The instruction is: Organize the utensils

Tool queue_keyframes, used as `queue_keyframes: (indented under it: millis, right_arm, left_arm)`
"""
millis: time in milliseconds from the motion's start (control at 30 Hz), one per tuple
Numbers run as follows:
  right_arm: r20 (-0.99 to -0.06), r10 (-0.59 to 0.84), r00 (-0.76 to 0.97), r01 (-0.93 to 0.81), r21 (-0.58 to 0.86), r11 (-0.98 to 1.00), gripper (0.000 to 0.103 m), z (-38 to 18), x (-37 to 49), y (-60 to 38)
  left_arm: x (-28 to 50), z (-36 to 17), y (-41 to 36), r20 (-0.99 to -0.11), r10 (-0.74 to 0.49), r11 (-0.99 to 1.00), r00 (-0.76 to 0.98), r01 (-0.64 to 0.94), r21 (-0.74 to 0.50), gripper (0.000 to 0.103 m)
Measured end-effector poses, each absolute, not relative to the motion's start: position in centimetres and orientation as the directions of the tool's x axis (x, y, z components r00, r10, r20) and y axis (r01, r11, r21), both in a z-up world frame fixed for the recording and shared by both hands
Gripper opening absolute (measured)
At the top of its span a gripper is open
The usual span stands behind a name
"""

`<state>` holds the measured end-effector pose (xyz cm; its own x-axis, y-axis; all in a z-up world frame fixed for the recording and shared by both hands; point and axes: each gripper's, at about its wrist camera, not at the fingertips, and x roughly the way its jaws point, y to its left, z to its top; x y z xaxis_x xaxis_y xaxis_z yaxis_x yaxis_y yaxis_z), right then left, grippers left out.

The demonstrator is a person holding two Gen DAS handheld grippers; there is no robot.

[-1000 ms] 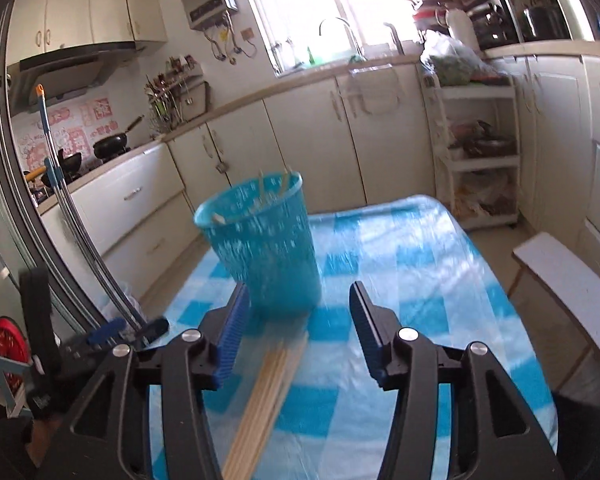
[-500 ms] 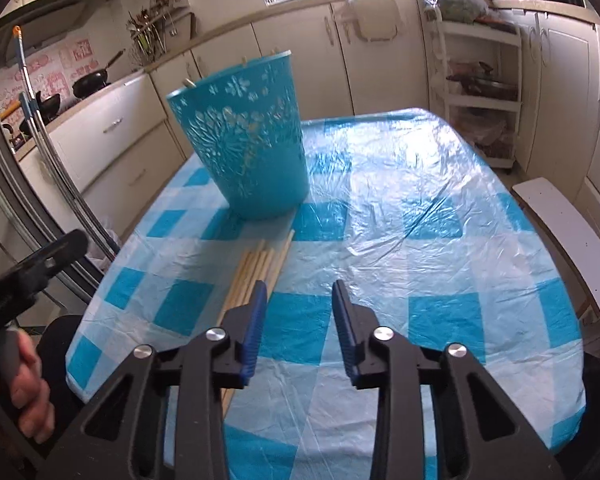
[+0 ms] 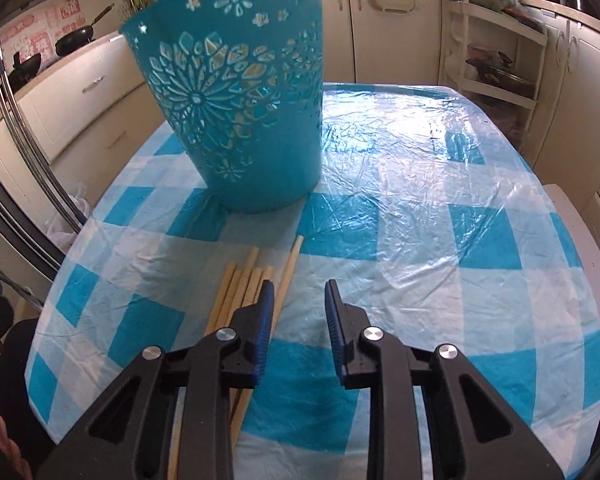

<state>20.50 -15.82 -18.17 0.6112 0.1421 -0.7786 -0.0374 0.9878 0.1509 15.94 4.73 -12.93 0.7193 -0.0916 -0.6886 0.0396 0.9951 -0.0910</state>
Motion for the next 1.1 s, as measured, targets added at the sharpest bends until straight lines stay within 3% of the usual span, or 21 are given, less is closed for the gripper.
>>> queue_keyframes:
  millis: [133,200,267,433,667,933,1000,1100]
  right_arm:
    - [-0.789,0.125,0.601,-0.083,0.094,0.992,0.022,-18.2,20.4,-15.3]
    - [-0.798,0.119,0.592,-0.096,0.076,0.992,0.009,-18.2,20.2,-15.6]
    - [-0.805,0.105,0.584,-0.08,0.072,0.994,0.007,-18.3,20.1,-16.5]
    - [-0.808,0.083,0.583,0.064,0.148,0.987,0.005,-18.5,18.4,-21.5]
    - [-0.811,0.173,0.558,0.143,0.299,0.943,0.006,-18.1,15.8,-25.9]
    - [-0.864,0.046,0.501,-0.021,0.041,0.999,0.015,-16.6,10.7,-24.2]
    - [-0.864,0.043,0.502,-0.062,0.014,0.998,0.032,-16.4,10.5,-23.6]
    - [-0.855,0.09,0.511,-0.083,0.055,0.995,0.037,-15.6,12.3,-23.6]
  left_arm:
    - [16.1,-13.4,4.6,-0.698,-0.093,0.995,0.711,0.042,-0.089,0.095]
    - [16.3,-13.7,4.6,-0.704,-0.094,0.995,0.704,0.041,-0.092,0.095]
    - [16.4,-13.8,4.5,-0.708,-0.094,0.995,0.7,0.041,-0.091,0.095]
    - [16.7,-14.3,4.5,-0.718,-0.094,0.995,0.689,0.035,-0.096,0.095]
    - [16.7,-14.7,3.6,-0.726,-0.098,0.995,0.681,0.066,-0.072,0.095]
    - [16.9,-14.9,3.7,-0.735,-0.102,0.995,0.671,0.055,-0.087,0.095]
    - [17.0,-14.9,3.7,-0.737,-0.104,0.994,0.667,0.061,-0.086,0.095]
    - [16.9,-15.1,3.2,-0.742,-0.108,0.994,0.662,0.072,-0.08,0.095]
